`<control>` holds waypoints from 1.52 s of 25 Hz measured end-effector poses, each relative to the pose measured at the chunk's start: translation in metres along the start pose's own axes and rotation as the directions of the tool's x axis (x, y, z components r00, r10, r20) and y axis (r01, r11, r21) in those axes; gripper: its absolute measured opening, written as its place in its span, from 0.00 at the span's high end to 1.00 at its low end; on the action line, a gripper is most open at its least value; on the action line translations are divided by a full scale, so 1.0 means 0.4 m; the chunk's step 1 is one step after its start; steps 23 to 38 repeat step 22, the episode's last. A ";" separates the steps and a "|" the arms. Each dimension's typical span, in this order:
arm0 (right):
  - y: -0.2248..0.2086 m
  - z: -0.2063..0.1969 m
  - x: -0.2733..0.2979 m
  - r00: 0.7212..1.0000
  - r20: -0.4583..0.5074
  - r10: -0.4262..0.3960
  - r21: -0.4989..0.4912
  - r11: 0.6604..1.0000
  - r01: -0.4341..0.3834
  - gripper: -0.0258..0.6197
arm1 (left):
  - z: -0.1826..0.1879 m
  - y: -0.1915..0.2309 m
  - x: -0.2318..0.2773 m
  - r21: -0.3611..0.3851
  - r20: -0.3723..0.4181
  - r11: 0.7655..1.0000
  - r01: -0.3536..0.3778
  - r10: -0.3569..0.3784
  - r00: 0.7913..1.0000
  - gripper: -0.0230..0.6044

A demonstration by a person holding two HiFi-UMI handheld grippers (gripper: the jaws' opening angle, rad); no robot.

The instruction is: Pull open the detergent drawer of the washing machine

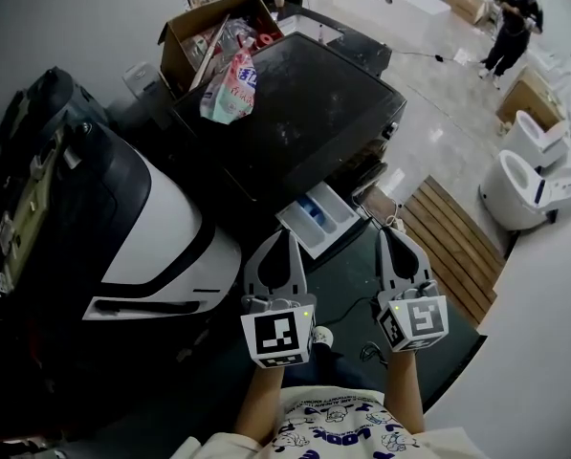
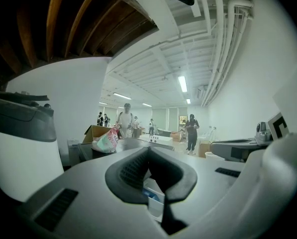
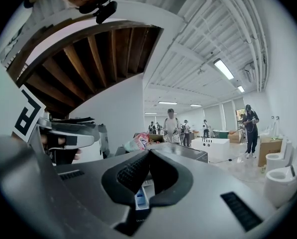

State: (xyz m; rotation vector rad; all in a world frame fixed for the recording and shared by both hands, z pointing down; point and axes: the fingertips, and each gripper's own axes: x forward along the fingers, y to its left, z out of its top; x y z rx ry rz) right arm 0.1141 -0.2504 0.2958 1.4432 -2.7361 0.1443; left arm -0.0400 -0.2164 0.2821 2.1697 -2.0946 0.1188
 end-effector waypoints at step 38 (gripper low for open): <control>0.021 0.013 -0.007 1.000 0.020 0.000 -0.014 1.000 0.001 0.94 | -0.004 0.012 -0.017 -0.008 0.007 1.000 0.001 -0.001 1.000 0.94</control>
